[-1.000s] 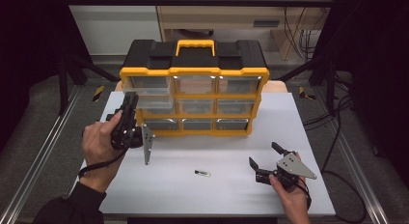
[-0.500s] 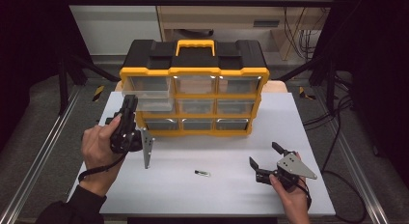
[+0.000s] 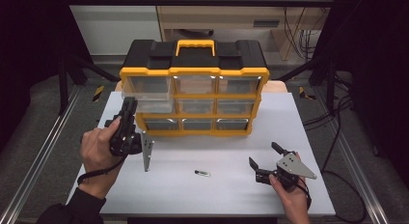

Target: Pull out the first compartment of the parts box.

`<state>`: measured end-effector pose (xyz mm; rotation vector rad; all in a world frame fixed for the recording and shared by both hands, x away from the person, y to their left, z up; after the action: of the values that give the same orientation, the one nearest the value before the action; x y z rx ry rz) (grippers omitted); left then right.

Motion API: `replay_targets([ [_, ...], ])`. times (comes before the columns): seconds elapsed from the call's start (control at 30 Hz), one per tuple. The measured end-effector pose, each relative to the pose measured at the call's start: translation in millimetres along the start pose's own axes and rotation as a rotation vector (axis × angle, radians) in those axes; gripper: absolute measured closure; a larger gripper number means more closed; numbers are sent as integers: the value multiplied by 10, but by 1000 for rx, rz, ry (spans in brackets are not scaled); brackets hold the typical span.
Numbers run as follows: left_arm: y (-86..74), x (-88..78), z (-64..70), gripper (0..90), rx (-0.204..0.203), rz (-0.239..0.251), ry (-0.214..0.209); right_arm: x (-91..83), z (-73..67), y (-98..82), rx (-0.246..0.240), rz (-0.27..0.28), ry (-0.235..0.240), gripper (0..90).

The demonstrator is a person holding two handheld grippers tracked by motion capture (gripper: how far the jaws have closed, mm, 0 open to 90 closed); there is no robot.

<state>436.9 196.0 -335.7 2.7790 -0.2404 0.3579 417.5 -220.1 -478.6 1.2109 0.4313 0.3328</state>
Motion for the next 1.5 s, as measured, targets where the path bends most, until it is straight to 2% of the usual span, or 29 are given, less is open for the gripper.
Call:
replay_targets([
  [0.5, 29, -68, 6, 797, -20, -4, 5, 5, 1, -4, -1, -4, 1, 68],
  [0.67, 44, -96, 10, 797, -7, 1, 12, 4, 2, -3, -2, -4, 1, 68],
  [1.1, 65, -185, -16, 797, -11, 3, 18, 3, -1, 0, -2, -3, 1, 68],
  [1.5, 76, -266, -15, 792, -38, -3, 17, 4, -2, 0, -2, -5, 1, 68],
])
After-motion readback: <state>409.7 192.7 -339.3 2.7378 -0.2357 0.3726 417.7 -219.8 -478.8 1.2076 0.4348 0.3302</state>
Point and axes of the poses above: each handheld gripper's, and its own axes: x roughly forward along the jaws, y roughly out of its top, z roughly to its right, the point moved 1 cm from there along x, roughly forward along the jaws, and after that the axes turned 12 degrees about -x, right-handed, at the moved point
